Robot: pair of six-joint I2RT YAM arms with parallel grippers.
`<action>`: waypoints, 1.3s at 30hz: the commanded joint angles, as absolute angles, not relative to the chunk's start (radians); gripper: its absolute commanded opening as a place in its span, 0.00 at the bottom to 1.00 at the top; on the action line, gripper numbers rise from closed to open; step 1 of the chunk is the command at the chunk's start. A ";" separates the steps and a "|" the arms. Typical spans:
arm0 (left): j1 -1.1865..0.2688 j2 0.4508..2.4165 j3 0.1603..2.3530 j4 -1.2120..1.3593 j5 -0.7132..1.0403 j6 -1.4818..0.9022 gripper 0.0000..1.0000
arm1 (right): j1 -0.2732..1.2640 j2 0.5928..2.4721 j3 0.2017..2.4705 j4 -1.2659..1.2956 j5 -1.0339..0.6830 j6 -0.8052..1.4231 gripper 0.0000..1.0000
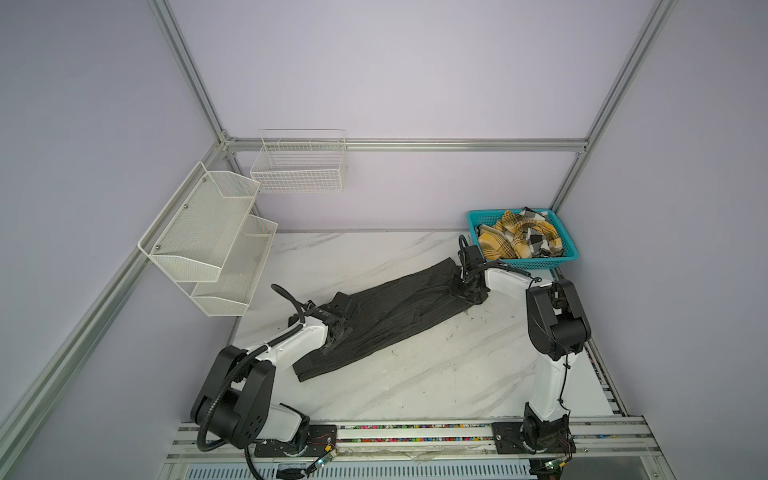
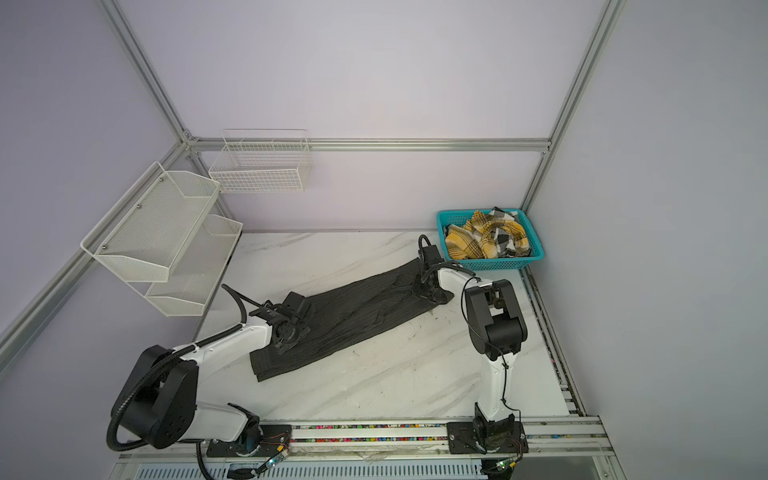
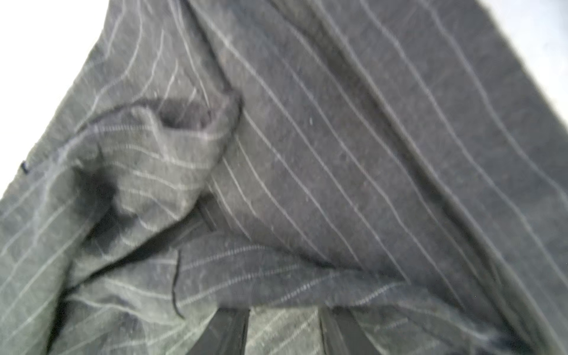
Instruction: Fold and stack the long sleeve shirts
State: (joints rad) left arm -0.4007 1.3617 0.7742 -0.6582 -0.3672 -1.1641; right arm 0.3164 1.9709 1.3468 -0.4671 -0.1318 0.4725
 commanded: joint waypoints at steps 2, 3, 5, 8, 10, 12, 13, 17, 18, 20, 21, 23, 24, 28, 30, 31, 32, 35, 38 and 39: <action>-0.329 1.243 0.831 -0.636 -0.415 -1.010 0.45 | 0.352 1.859 1.319 -0.544 -0.107 0.444 0.39; -0.301 1.245 0.845 -0.624 -0.392 -0.979 0.45 | 0.358 1.856 1.319 -0.544 -0.106 0.443 0.39; -0.236 1.276 0.864 -0.601 -0.324 -0.938 0.48 | 0.360 1.874 1.332 -0.535 -0.113 0.449 0.38; -0.170 1.349 0.867 -0.579 -0.225 -0.935 0.49 | 0.359 1.929 1.382 -0.515 -0.131 0.458 0.37; -0.159 1.395 0.868 -0.574 -0.189 -0.943 0.48 | 0.359 1.974 1.429 -0.508 -0.133 0.465 0.37; -0.158 1.439 0.865 -0.572 -0.164 -0.956 0.48 | 0.359 2.024 1.480 -0.506 -0.141 0.465 0.37; -0.158 1.452 0.858 -0.574 -0.160 -0.967 0.47 | 0.359 2.049 1.501 -0.506 -0.147 0.465 0.37; -0.145 1.473 0.838 -0.579 -0.173 -1.002 0.47 | 0.359 2.114 1.531 -0.510 -0.135 0.464 0.37; -0.142 1.479 0.838 -0.577 -0.173 -1.002 0.47 | 0.360 2.117 1.527 -0.509 -0.130 0.464 0.37; -0.136 1.499 0.847 -0.572 -0.172 -0.997 0.47 | 0.359 2.119 1.510 -0.505 -0.127 0.457 0.37; -0.135 1.505 0.853 -0.569 -0.173 -0.996 0.47 | 0.360 2.117 1.504 -0.504 -0.122 0.456 0.37; -0.135 1.518 0.863 -0.555 -0.173 -0.993 0.46 | 0.360 2.124 1.492 -0.503 -0.119 0.455 0.37; -0.134 1.523 0.866 -0.549 -0.173 -0.991 0.45 | 0.359 2.127 1.491 -0.503 -0.119 0.455 0.37; -0.133 1.556 0.883 -0.538 -0.184 -0.984 0.40 | 0.359 2.134 1.488 -0.502 -0.118 0.459 0.37; -0.133 1.575 0.890 -0.538 -0.182 -0.982 0.34 | 0.360 2.131 1.492 -0.504 -0.117 0.461 0.37; -0.133 1.578 0.893 -0.538 -0.178 -0.983 0.30 | 0.359 2.130 1.497 -0.507 -0.117 0.463 0.37; -0.133 1.577 0.895 -0.543 -0.174 -0.987 0.26 | 0.360 2.128 1.499 -0.508 -0.119 0.465 0.37; -0.133 1.532 0.897 -0.549 -0.173 -0.992 0.21 | 0.359 2.126 1.503 -0.514 -0.117 0.469 0.37; -0.133 1.493 0.913 -0.573 -0.174 -0.985 0.15 | 0.360 2.123 1.502 -0.511 -0.119 0.470 0.37; -0.133 1.489 0.921 -0.584 -0.168 -0.981 0.15 | 0.360 2.122 1.501 -0.511 -0.121 0.469 0.37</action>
State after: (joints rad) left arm -0.1375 1.5330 0.8379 -0.5655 -0.1818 -0.9844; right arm 0.3599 2.1021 1.5146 -0.4744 -0.1345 0.4618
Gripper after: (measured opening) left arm 0.155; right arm 0.366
